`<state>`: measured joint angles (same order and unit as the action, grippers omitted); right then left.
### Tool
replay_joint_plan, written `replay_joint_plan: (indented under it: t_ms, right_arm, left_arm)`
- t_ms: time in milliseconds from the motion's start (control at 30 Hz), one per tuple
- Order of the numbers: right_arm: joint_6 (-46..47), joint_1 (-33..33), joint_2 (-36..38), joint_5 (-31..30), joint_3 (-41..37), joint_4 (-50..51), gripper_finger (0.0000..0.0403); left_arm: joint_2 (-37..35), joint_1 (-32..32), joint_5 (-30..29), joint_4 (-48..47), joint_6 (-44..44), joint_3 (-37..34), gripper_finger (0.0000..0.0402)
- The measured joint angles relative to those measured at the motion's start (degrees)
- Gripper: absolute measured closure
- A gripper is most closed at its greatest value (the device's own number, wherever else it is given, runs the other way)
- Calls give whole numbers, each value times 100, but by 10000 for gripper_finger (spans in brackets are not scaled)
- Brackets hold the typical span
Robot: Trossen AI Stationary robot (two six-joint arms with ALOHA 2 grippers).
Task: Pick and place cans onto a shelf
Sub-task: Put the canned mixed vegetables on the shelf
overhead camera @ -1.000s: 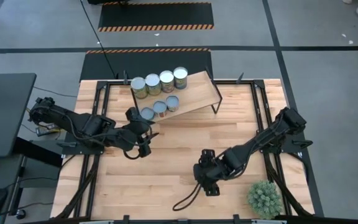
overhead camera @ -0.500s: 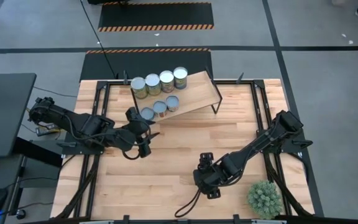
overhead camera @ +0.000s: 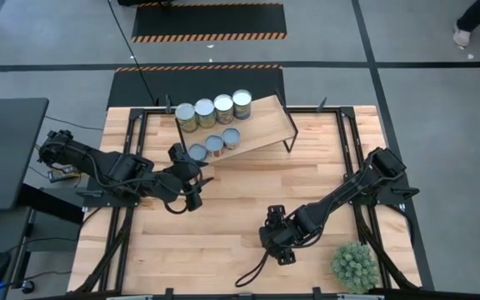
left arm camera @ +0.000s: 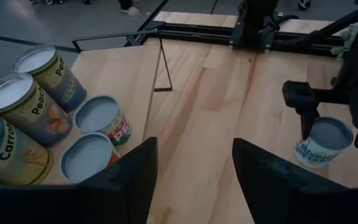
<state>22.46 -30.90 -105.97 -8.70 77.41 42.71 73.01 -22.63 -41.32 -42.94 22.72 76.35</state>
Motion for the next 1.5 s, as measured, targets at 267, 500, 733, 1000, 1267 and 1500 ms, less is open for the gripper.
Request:
replay_joint_plan:
  t_ms: [267, 500, 733, 1000, 1267, 1500]
  right_arm:
    - [-13, 111, 2, 132, -485, -602, 36]
    - [-61, 253, 4, 211, -768, -908, 80]
    - [-614, 517, 100, 397, -714, -671, 112]
    - [-1644, 1070, 774, 381, -348, 194, 114]
    - [-2850, 2171, 1813, 355, 155, 857, 116]
    - [-3838, 3619, 1527, 601, 1084, 1390, 116]
  left_arm:
    - [0, 0, 0, -14, -22, 0, 189]
    - [0, 0, 0, -22, -85, -1, 189]
    - [0, 1, 0, -20, -194, 0, 189]
    - [-186, 287, 281, -51, -649, -2, 189]
    - [-485, 801, 416, -396, -990, -2, 189]
    - [-544, 1066, 559, -541, -988, -115, 189]
